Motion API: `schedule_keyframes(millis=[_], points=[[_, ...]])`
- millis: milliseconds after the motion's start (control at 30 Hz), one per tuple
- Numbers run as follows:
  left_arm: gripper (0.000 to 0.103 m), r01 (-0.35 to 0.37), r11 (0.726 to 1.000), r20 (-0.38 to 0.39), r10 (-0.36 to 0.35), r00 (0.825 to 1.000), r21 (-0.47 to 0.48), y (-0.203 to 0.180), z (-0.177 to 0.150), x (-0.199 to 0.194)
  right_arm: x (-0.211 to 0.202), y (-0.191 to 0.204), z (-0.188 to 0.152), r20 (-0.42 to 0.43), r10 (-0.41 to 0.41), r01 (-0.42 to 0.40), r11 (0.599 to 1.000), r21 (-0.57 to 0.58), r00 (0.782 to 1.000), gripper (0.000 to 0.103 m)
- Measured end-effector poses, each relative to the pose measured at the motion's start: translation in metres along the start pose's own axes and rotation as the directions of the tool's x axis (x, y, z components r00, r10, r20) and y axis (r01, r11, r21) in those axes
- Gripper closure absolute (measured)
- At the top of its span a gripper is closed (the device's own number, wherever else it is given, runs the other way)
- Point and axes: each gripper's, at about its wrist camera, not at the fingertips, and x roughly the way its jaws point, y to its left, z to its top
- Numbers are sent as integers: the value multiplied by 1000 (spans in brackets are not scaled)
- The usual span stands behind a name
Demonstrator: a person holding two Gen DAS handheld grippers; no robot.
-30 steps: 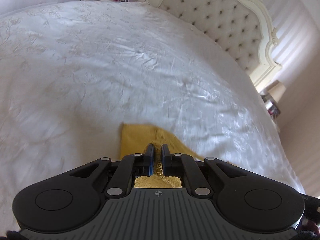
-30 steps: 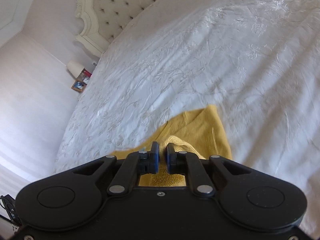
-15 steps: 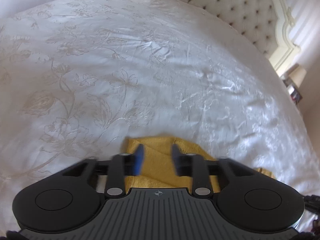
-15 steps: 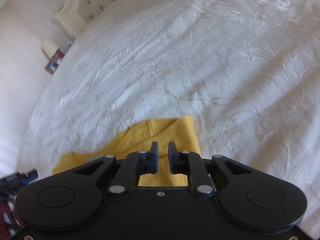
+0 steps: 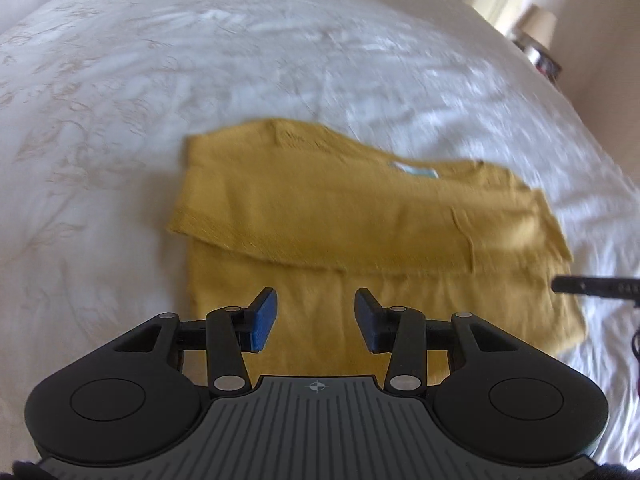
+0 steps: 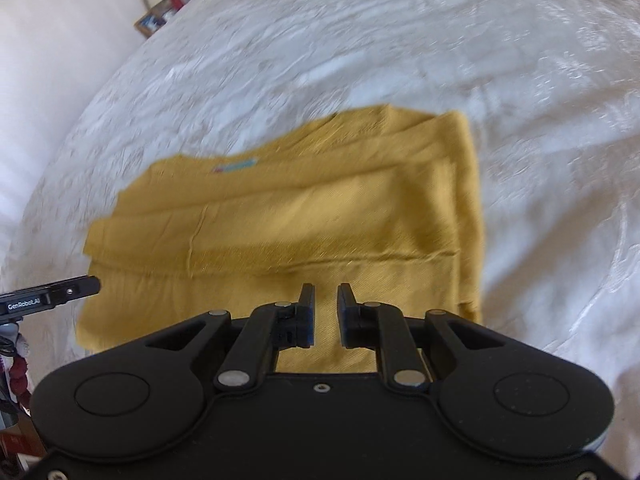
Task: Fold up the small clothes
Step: 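Withdraw both tools and press the folded sweater flat, then pinch the folded sweater edge with the right tool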
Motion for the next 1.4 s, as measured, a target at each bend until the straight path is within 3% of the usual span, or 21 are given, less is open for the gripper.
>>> schedule_keyframes(millis=[33,100,233,433,567,700,867,933,1133,1267,1400], points=[[61,-2,1000,-10,3,1000,20,-3,-1,5,4,4,-1,-7,-2,2,1000,-19,1000,69],[61,-1,999,-26,1,1000,35,-6,0,16,13,9,-1,-16,-10,9,999,-46,1000,63],[61,-3,1000,-16,3,1000,31,-4,20,36,26,11,13,-9,-18,17,998,-55,1000,63],[61,-24,999,55,22,998,42,7,84,62,44,4,63,60,-47,52,996,-74,997,63],[61,-60,998,112,60,992,-2,18,122,70,46,-7,94,121,-90,94,995,-31,989,63],[61,-61,998,161,65,985,-30,24,140,61,32,-19,101,170,-113,109,994,28,979,59],[56,-56,997,157,65,986,-59,30,123,41,15,-35,86,174,-132,118,989,88,976,57],[55,-56,996,131,65,989,-74,34,109,37,13,-40,77,149,-138,127,989,80,979,52],[54,-102,990,30,105,994,-95,45,65,35,18,-50,67,101,-165,160,985,59,981,51],[42,-119,985,-69,111,991,-122,58,49,54,27,-53,75,95,-155,151,987,54,983,47],[29,-67,972,-65,54,996,-224,71,47,60,40,-55,84,77,-144,141,989,48,987,43]])
